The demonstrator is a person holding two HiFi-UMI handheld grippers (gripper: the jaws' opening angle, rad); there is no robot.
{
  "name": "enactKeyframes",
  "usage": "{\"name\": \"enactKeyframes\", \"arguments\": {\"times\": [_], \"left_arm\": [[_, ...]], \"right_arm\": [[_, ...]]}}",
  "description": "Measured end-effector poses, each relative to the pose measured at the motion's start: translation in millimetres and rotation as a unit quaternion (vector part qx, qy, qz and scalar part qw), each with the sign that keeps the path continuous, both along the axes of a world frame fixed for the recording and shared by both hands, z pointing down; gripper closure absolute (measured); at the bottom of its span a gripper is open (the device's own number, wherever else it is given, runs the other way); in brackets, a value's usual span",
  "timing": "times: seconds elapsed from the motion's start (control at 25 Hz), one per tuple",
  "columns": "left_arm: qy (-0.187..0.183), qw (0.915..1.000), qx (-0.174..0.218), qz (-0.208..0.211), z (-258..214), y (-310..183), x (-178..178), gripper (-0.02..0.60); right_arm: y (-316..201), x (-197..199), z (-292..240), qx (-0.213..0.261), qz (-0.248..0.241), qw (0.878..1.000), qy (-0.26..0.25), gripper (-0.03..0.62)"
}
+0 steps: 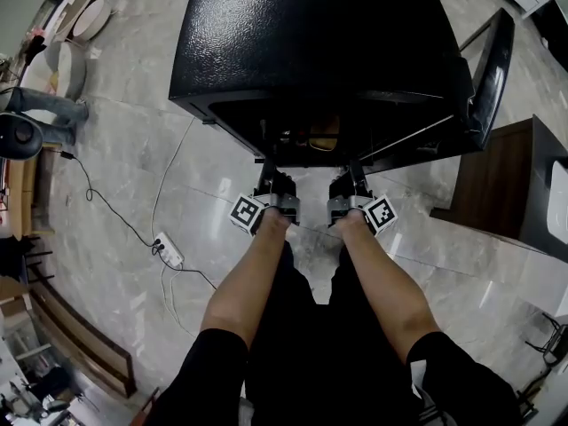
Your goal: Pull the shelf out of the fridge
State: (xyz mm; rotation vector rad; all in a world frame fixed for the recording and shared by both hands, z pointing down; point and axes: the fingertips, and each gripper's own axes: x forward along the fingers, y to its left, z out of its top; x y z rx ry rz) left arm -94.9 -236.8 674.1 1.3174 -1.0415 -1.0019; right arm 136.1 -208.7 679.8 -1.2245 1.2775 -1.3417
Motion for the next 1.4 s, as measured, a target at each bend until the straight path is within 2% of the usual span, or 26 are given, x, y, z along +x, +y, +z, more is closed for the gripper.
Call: {"name": "enactKeyframes", "arguments": {"times": [1.4], "left_arm": [[0.002,1.0000,0.003,0.000,-9.3,42.2,-2.5,0.546]], "right_arm": [[35.6,-5.3,-4.7,0.011,-0.033,0.999,-0.007,0.556]]}}
